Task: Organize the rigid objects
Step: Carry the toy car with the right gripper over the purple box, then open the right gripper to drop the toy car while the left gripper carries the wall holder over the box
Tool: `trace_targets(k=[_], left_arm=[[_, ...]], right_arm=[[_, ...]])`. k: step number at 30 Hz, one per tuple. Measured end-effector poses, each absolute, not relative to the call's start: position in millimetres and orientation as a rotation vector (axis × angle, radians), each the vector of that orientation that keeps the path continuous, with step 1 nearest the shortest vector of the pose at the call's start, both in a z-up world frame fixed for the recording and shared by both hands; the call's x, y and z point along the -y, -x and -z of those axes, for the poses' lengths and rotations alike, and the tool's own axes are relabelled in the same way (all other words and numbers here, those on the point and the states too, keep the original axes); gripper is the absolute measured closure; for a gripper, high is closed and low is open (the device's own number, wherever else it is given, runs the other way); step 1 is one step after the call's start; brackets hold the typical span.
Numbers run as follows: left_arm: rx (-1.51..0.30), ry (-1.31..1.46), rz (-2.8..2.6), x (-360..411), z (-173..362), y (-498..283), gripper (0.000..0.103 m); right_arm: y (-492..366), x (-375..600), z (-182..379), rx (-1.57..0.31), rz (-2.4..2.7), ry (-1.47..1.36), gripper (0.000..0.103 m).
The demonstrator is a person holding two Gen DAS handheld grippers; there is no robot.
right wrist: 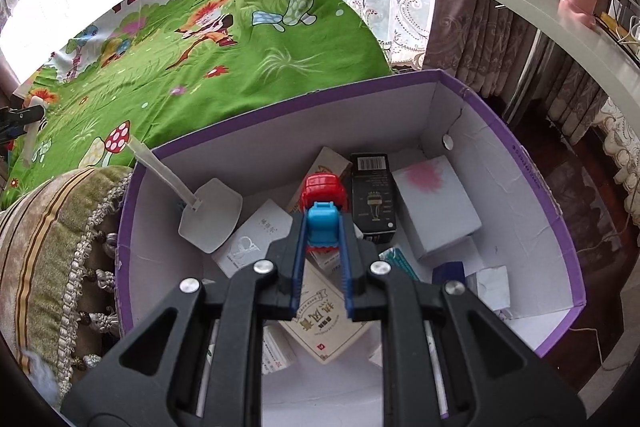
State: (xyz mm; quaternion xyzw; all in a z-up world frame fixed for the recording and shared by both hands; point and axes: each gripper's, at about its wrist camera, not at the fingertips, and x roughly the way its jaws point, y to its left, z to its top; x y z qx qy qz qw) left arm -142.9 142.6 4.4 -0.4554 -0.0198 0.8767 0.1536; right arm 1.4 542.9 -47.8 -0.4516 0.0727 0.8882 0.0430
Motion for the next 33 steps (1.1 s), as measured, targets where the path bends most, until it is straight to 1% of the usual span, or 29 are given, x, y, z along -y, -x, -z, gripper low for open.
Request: trace_targets(k=[17, 32, 33], left_arm=[[0.041, 1.298, -2.506, -144.4, -6.3, 141.9, 0.038], [0.007, 1.254, -2.447, -166.1, -14.2, 130.6, 0.038], [0.000, 1.243, -2.429, -171.6, -16.2, 127.8, 0.038]], right_arm=[[-4.9, -542.4, 46.0, -0.219, -2.704, 1.406, 0.084], [-8.9, -547.2, 37.8, -0.229, -2.697, 1.379, 0.084], [-9.4, -549.0, 36.0, -0.235, -2.692, 1.374, 0.081]])
